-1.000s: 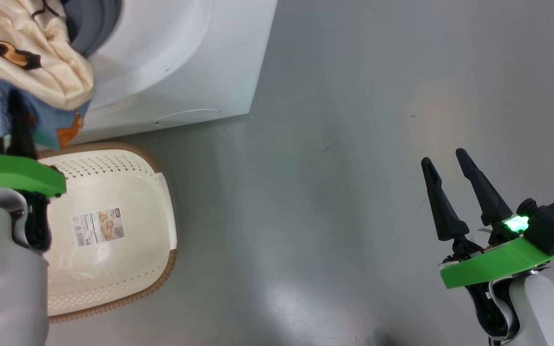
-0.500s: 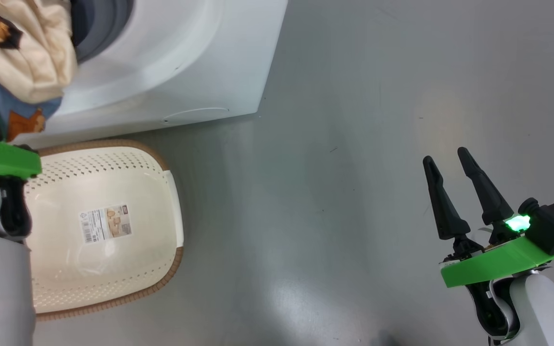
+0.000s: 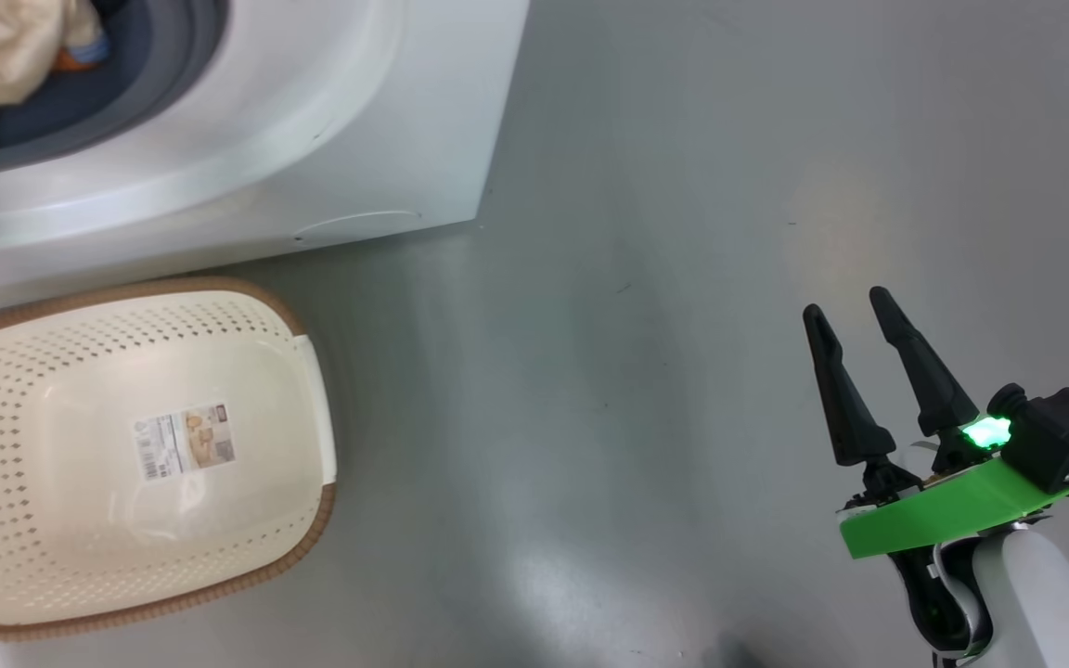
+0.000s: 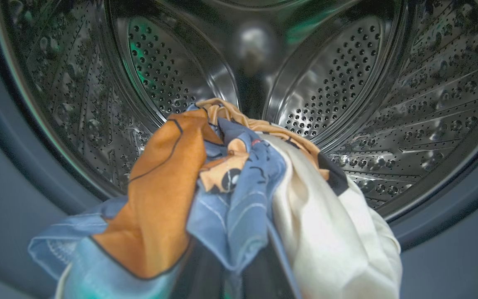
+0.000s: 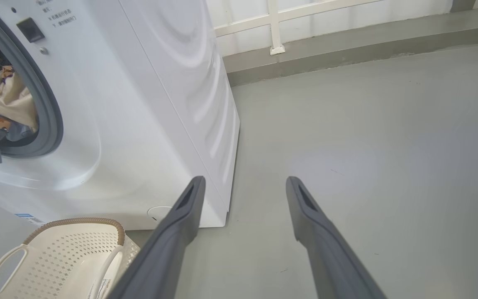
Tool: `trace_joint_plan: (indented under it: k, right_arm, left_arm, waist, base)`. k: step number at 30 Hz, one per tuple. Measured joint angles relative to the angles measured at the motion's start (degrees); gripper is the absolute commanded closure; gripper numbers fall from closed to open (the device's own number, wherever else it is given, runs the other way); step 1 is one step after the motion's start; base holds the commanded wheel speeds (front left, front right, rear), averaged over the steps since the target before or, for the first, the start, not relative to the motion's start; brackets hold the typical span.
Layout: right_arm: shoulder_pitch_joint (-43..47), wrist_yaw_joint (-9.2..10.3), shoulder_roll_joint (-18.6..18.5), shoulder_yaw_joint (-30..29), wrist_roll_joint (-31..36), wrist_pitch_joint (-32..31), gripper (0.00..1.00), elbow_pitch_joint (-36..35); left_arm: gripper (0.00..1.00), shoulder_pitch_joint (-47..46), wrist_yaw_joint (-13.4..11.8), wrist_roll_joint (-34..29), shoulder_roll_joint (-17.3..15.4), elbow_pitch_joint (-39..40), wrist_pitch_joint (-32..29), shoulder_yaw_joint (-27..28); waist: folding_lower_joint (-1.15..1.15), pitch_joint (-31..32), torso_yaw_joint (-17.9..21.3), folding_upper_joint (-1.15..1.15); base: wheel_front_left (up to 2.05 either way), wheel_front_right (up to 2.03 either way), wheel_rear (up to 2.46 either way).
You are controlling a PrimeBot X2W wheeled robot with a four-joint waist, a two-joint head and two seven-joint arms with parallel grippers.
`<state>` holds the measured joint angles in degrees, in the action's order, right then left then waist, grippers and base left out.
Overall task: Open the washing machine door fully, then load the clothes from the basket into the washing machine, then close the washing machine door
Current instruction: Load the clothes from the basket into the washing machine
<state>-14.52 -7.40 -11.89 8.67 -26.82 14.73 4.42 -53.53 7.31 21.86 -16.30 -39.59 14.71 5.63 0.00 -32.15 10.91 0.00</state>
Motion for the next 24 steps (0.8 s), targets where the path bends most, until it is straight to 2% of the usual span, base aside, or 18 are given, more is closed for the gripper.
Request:
trace_joint_plan:
  k: [12,18,24]
  right_arm:
    - [-1.15,0.00,1.55,2.88,-0.03,0.00,0.00,0.47]
    - [-2.01,0.00,2.40,3.68,-0.26,0.00,0.00,0.74]
    - [-3.22,0.00,2.72,3.86,-0.49,0.00,0.00,0.69]
  left_arm:
    - [1.00,-9.77,0.00,-5.79,-3.30,-7.35,0.00,-4.05]
    - [1.00,-14.79,0.00,-9.45,-5.13,-5.08,0.01,-4.25]
    - [1.00,-16.35,0.00,-9.59,-5.48,-2.80,0.01,-3.66]
  waist:
    - [0.00,-0.53,4.15,0.00]
    - [0.00,-1.34,6.24,0.00]
    - [0.00,-2.47,7.92,0.00]
  base:
    - [0.00,0.00,0.00]
    - [0.00,0.00,0.00]
    - [0.00,0.00,0.00]
